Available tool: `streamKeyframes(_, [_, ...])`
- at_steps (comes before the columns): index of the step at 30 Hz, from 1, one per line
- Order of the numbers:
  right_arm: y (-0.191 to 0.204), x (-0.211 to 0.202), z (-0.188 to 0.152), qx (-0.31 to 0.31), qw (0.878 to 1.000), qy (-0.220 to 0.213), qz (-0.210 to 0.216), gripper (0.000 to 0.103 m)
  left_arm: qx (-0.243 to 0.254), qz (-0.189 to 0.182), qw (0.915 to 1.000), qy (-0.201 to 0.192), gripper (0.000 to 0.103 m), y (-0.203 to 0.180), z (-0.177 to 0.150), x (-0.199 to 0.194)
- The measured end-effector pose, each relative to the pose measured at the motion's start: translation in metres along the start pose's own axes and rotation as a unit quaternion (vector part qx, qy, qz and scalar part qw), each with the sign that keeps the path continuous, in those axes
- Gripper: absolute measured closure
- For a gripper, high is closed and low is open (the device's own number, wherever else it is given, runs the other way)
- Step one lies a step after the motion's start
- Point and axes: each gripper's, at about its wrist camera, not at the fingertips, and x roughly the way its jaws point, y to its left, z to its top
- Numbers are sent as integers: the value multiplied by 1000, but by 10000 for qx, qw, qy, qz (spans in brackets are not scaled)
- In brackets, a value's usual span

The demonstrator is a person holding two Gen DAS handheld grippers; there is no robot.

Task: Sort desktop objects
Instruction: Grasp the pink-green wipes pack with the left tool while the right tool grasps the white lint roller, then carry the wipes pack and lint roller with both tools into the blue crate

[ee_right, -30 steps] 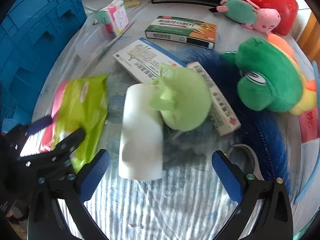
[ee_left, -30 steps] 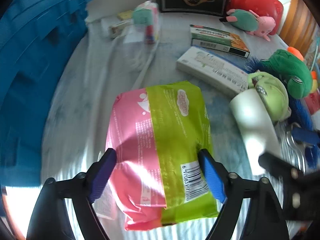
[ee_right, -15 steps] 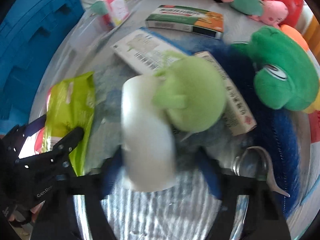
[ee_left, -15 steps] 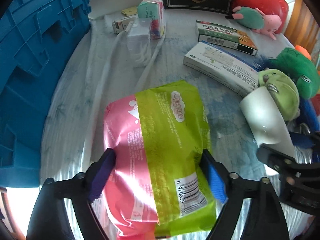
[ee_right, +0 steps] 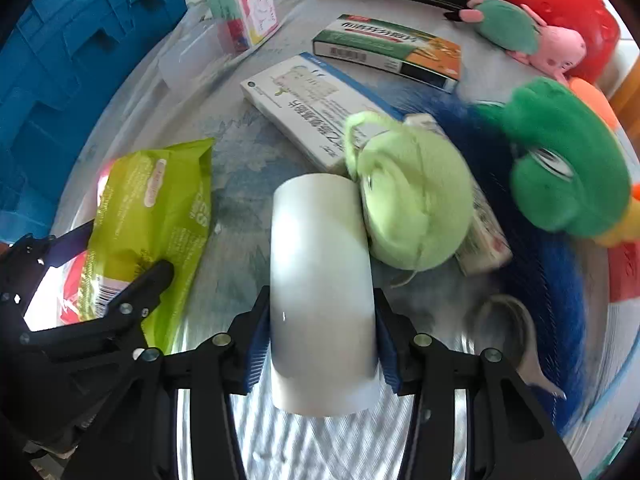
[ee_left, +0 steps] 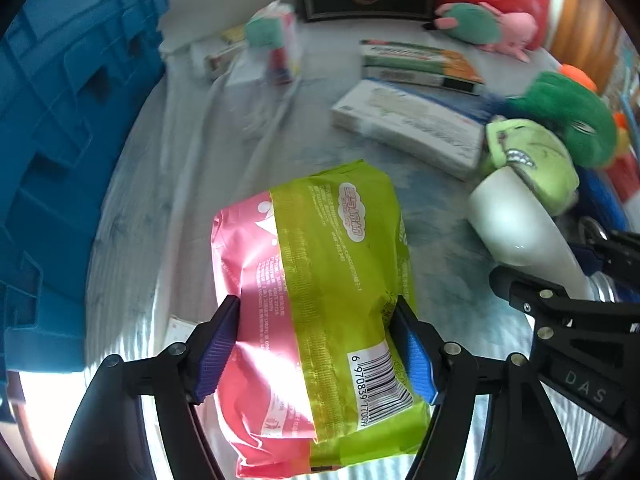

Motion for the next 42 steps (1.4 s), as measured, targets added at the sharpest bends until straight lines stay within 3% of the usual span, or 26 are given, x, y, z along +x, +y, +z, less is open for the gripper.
streamKeyframes(14, [2, -57, -9, -110, 9978, -651, 99, 58, -269, 128, 9984, -479, 32, 5, -2, -56])
streamKeyframes(20, [4, -93, -16, -251, 9944, -1018, 149, 58, -417, 219, 9951, -866, 32, 6, -4, -90])
streamKeyframes(32, [-1, -181, -14, -536, 9784, -1995, 115, 58, -687, 466, 9812, -1744, 32, 0, 6, -171])
streamKeyframes(42, [15, -244, 0, -781, 9607, -2659, 161, 58, -943, 811, 9627, -2403, 32, 20, 25, -236])
